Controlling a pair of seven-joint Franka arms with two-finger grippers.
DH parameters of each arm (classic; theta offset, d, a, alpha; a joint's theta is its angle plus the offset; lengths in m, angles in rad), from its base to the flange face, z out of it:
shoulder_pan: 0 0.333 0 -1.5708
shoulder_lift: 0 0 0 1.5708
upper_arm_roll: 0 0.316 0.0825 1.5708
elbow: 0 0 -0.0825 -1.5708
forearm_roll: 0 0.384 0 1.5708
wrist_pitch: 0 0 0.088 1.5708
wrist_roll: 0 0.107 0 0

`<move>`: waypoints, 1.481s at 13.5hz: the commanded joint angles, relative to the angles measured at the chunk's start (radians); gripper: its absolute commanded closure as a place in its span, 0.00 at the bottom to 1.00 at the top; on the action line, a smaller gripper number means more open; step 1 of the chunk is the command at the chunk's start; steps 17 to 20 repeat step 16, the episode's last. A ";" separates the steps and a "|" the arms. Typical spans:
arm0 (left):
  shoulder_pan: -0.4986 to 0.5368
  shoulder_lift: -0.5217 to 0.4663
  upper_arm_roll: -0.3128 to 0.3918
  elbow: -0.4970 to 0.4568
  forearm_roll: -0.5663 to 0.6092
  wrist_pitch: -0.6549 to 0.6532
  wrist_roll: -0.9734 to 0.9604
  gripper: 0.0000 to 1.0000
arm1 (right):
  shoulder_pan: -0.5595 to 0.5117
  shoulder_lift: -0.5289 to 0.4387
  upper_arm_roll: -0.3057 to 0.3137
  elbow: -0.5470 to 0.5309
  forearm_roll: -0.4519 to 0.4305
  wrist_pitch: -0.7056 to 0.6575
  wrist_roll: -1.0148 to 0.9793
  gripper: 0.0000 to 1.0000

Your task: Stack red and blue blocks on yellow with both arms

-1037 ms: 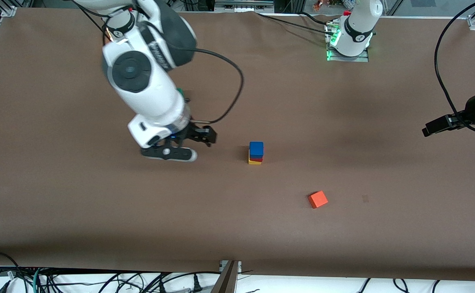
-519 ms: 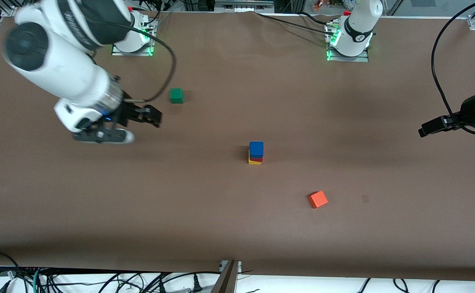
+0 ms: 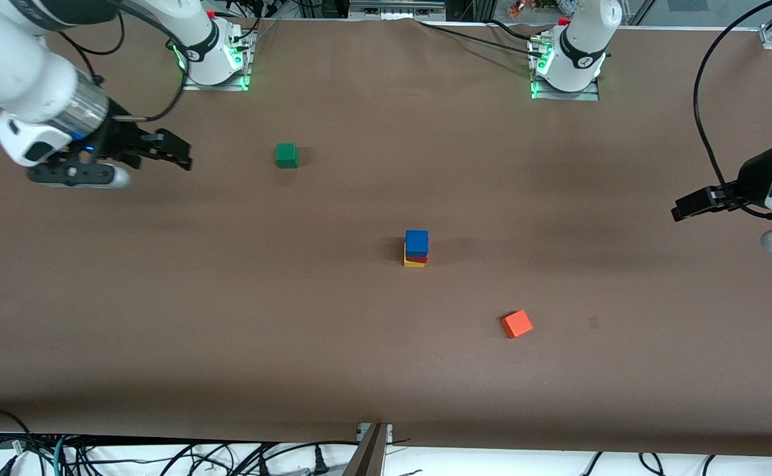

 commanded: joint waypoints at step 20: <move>-0.010 0.006 0.005 0.024 -0.003 -0.021 0.019 0.00 | -0.091 -0.036 0.009 0.001 -0.097 0.004 -0.126 0.00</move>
